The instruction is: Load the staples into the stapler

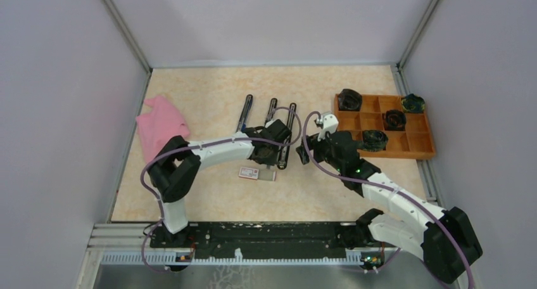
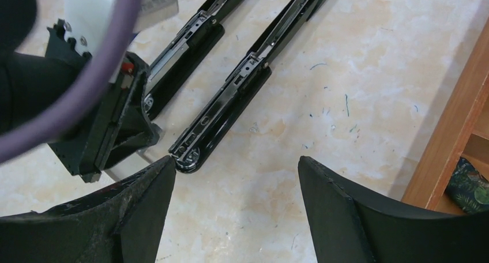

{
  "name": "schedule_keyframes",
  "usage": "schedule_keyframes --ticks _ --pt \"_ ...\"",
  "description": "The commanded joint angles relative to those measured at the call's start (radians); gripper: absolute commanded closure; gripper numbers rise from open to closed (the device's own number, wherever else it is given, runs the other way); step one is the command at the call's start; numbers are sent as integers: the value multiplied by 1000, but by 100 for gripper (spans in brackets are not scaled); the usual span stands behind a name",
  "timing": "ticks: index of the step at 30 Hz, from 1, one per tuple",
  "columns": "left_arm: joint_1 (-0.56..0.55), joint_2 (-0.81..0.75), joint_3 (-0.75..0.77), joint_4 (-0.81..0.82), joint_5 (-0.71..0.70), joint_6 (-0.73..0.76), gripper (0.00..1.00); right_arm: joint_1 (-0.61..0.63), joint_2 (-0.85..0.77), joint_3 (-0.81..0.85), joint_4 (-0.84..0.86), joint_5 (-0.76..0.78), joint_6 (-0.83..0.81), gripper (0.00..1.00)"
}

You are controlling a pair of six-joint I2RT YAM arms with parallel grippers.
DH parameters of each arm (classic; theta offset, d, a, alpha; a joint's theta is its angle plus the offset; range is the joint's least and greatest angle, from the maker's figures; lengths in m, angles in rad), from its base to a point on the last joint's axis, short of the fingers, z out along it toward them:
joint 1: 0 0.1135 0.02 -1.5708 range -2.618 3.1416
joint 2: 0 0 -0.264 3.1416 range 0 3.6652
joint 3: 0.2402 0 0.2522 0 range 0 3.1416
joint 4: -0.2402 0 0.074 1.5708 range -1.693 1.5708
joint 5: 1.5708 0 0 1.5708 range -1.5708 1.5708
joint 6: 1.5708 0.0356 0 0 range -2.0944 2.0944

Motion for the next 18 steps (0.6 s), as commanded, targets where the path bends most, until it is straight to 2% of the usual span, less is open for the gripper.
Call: schedule_keyframes --ticks 1,5,10,18 --pt "19 -105 -39 81 18 1 78 -6 -40 20 61 -56 -3 22" --pt "33 -199 -98 158 28 -3 78 -7 -52 31 65 -113 -13 20" --pt "61 -363 -225 316 58 -1 78 -13 -58 53 87 -258 -16 20" --pt "192 -631 -479 660 266 -45 79 -22 -1 114 131 -479 -1 20"
